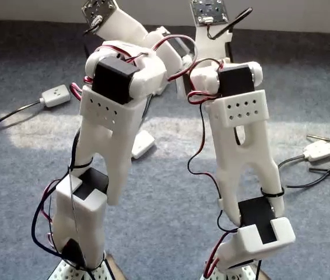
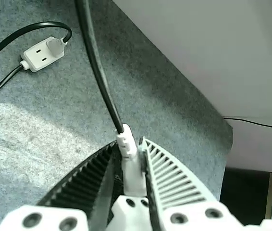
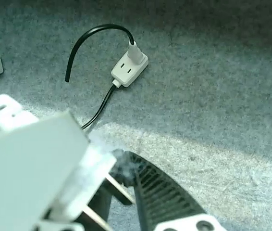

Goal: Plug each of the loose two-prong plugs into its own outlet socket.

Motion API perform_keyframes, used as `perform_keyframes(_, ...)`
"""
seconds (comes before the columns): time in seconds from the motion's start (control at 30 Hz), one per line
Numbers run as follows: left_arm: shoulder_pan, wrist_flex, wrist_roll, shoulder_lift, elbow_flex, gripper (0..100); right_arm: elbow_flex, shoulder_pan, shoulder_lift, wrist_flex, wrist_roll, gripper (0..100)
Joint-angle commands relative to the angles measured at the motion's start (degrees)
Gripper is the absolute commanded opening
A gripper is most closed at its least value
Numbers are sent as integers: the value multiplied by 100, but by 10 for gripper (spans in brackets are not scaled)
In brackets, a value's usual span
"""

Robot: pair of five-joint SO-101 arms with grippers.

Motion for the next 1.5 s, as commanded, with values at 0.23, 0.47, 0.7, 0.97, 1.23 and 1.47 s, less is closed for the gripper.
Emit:
perform_keyframes(0.23, 57, 220, -9, -154, -171, 6, 927, 936, 4, -1604, 352, 8)
perform_keyframes(0.47, 48, 220, -18, -154, -154, 6, 1024, 919, -57, -1437, 422, 8)
perform_keyframes(0.7, -286, 176, 0, -92, -145, 6, -154, 787, -215, -84, 422, 8)
perform_keyframes(0.97, -180, 141, 9, -92, -136, 6, -497, -57, -154, 435, 422, 8)
perform_keyframes(1.23, 268, 211, 9, -101, -136, 6, -514, 22, 374, 136, 413, 8)
perform_keyframes(1.47, 295, 220, 9, -92, -136, 6, -567, 312, 769, -22, 413, 8)
